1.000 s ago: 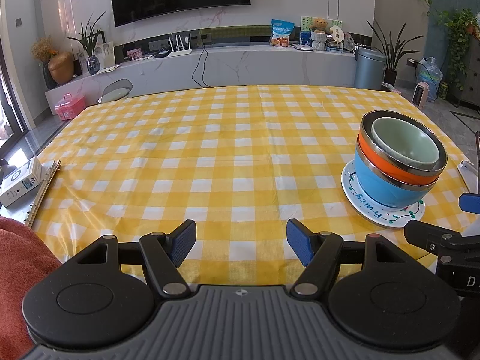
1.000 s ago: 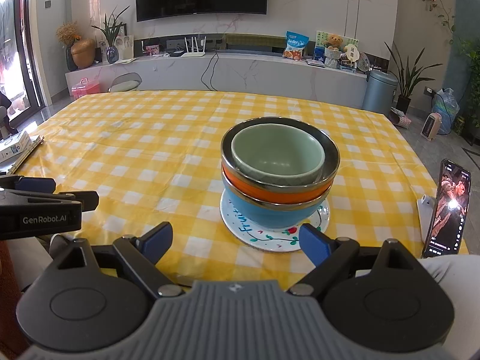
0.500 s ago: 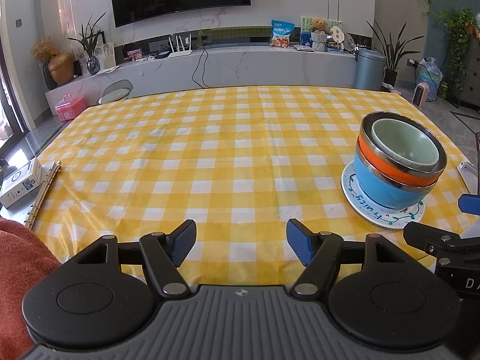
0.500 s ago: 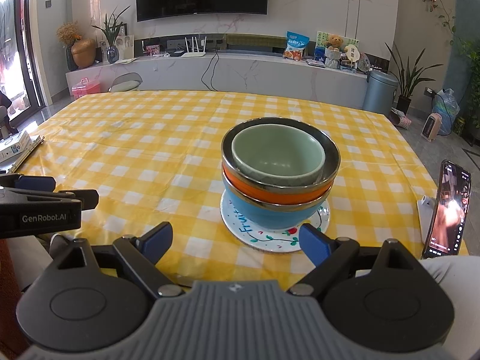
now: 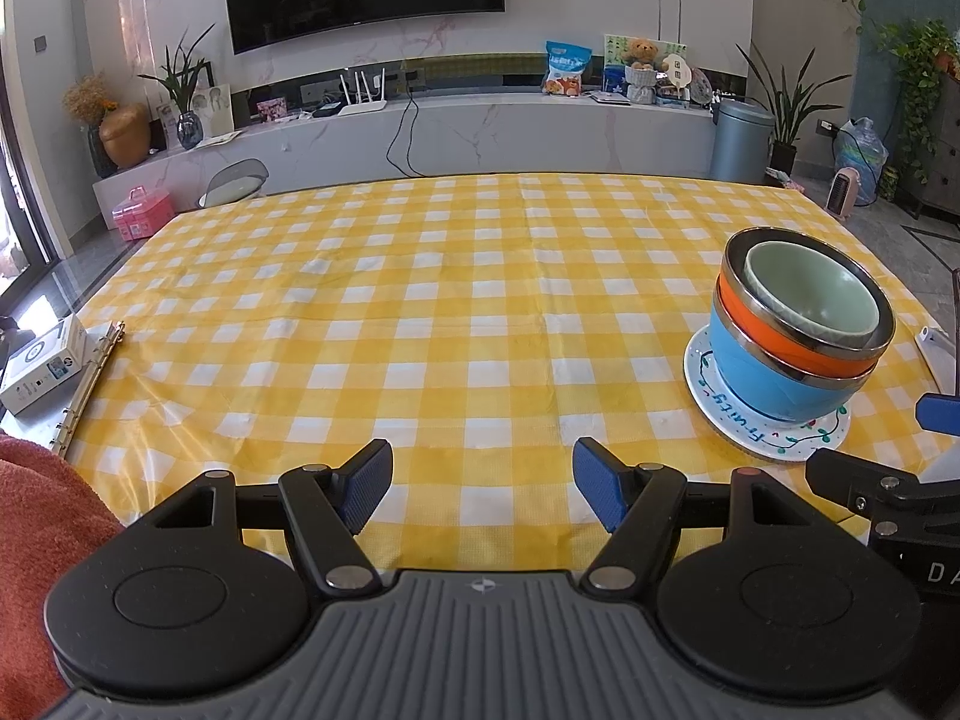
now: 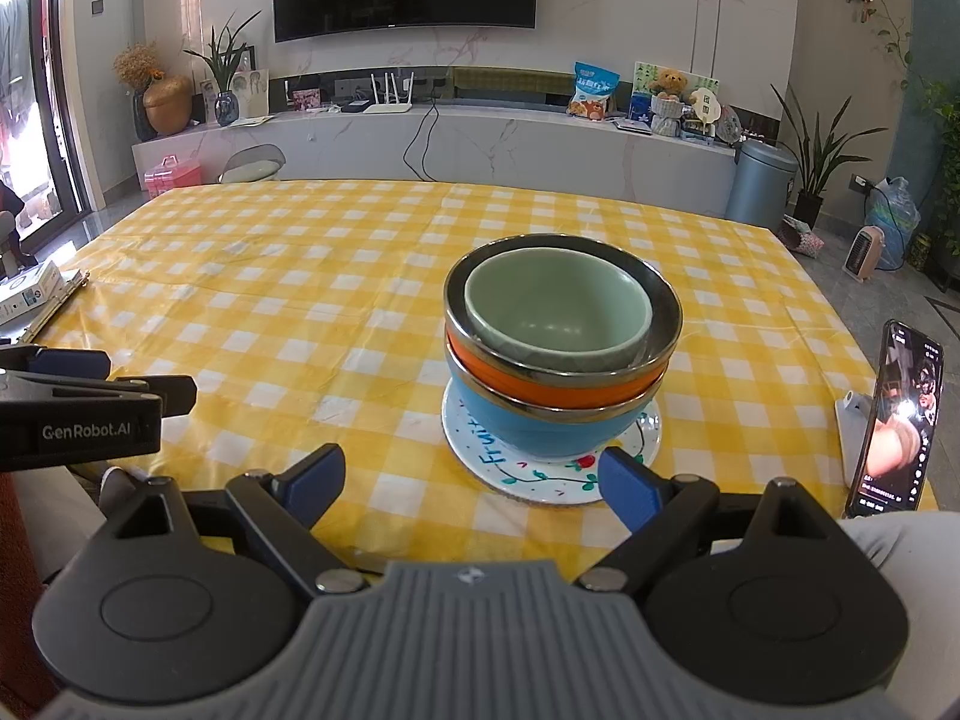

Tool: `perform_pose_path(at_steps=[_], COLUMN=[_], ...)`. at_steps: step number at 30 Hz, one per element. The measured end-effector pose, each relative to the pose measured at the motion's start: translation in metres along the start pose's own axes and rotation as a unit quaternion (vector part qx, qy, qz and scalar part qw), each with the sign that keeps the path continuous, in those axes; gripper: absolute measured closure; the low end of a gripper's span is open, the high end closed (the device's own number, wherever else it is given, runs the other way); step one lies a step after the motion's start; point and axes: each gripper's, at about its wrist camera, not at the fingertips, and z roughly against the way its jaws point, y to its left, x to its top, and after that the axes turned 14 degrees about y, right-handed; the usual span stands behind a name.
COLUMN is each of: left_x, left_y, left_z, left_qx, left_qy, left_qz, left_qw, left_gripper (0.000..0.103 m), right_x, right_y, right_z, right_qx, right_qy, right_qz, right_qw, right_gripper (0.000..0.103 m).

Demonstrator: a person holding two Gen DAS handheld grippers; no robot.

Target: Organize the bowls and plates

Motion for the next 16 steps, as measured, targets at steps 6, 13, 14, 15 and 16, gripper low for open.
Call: perform_pose_path(at_steps=[6, 13, 14, 15, 16], left_x=[0.0018, 0.0006, 0.0006, 0.0006, 0.0006], left_y=[0.0001, 0.0005, 0.0005, 0.0008, 0.0005], left_z=[0.0019, 0.0031, 0.0030, 0.0032, 0.0030], left_qx=[0.005, 0.006, 0.005, 0.005, 0.005], left_qy=[-0.001, -0.007, -0.006, -0.007, -0.006], left_qz=[0.003, 0.005, 0.005, 0.005, 0.005], left_qw=[1.0000, 1.0000, 1.0000, 1.0000, 1.0000], left_gripper=[0.022, 0.022, 0.022, 0.022, 0.022], right_x=[0.0000, 0.0001, 0.0001, 0.0000, 0.0001], right_y=[-0.0003, -0.0001, -0.0002, -0.0003, -0.0003], right_z=[-0.0001, -0.0001, -0.0001, -0.0001, 0.0000], right_qx=[0.000, 0.000, 0.000, 0.000, 0.000], right_qy=[0.000, 0.000, 0.000, 0.000, 0.000], right_qz=[0.000, 0.000, 0.000, 0.000, 0.000], right_qw=[1.000, 1.000, 1.000, 1.000, 1.000], right_gripper=[0.013, 0.013, 0.013, 0.013, 0.013])
